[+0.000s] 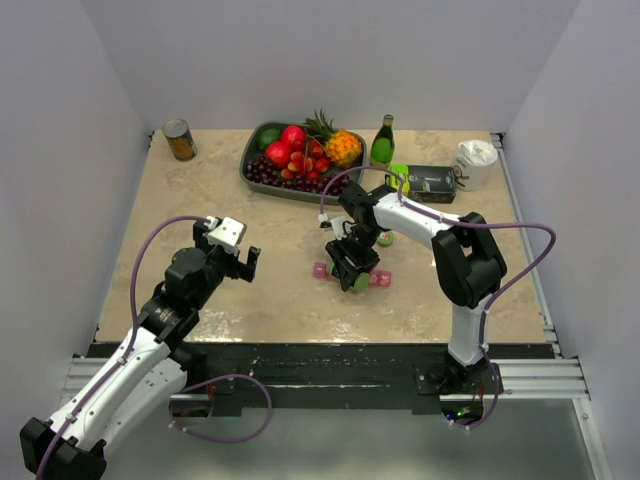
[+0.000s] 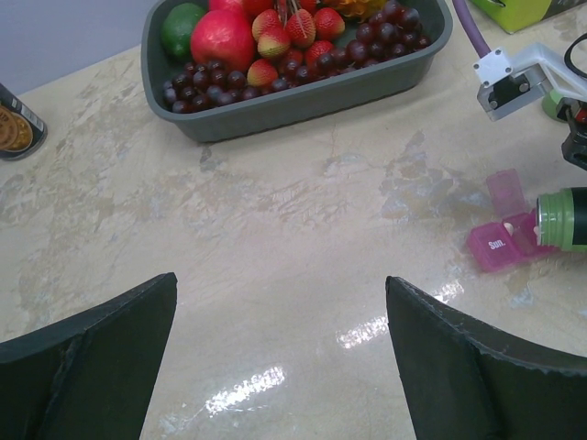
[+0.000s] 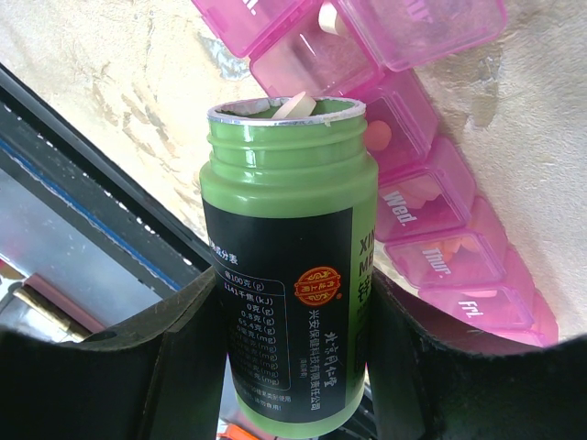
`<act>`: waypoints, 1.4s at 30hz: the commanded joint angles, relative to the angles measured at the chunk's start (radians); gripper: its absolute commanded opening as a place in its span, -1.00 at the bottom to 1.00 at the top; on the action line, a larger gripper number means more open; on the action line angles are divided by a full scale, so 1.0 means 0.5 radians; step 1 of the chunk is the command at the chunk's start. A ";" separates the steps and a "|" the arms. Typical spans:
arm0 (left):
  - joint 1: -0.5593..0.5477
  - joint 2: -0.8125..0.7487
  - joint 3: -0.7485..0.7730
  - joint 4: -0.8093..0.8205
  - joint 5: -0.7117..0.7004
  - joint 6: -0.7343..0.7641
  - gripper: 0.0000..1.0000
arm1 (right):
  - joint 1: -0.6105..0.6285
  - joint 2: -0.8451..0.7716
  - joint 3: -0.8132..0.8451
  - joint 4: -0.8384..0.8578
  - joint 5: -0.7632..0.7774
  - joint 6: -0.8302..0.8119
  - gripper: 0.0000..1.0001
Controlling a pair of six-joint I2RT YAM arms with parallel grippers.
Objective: Sort the pills into containers
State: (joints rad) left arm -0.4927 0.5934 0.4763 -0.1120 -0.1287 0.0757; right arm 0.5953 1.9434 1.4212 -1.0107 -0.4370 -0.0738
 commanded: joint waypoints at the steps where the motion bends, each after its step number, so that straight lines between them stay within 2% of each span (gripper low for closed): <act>1: 0.016 -0.012 0.011 0.086 0.021 0.033 0.99 | 0.000 -0.162 0.075 0.000 -0.062 -0.055 -1.00; 10: 0.019 -0.018 0.017 0.083 0.024 0.030 0.99 | -0.003 -0.273 0.072 -0.006 -0.147 -0.141 -1.00; 16: 0.022 -0.039 0.017 0.083 0.027 0.036 0.99 | 0.000 -0.365 0.084 -0.065 -0.236 -0.367 -1.00; 22: 0.025 -0.116 0.002 0.113 0.064 0.026 0.99 | -0.003 -0.542 0.155 -0.037 -0.485 -0.613 -1.00; 26: 0.025 -0.244 -0.026 0.175 0.119 -0.010 0.99 | -0.012 -0.674 0.341 -0.016 -0.562 -0.800 -1.00; 32: 0.025 -0.383 -0.054 0.190 0.174 -0.026 0.99 | -0.058 -1.055 0.410 0.346 -0.651 -1.110 -1.00; 35: 0.025 -0.471 -0.093 0.300 0.248 0.041 0.99 | -0.086 -1.138 0.438 0.349 -0.743 -1.294 -1.00; 38: 0.025 -0.506 -0.176 0.380 0.532 0.173 0.99 | -0.089 -1.401 0.125 0.692 -0.746 -1.414 -1.00; 40: 0.025 -0.494 -0.234 0.429 0.720 0.235 0.99 | -0.089 -1.533 -0.165 1.060 -0.706 -1.432 -1.00; 42: 0.025 -0.429 -0.268 0.518 1.045 0.348 0.99 | -0.089 -1.675 -0.311 1.320 -0.657 -1.439 -1.00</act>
State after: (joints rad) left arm -0.4847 0.3462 0.3840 0.0311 0.1043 0.1333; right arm 0.5522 1.1950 1.4136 -0.6586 -0.7631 -0.7185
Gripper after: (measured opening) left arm 0.994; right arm 0.554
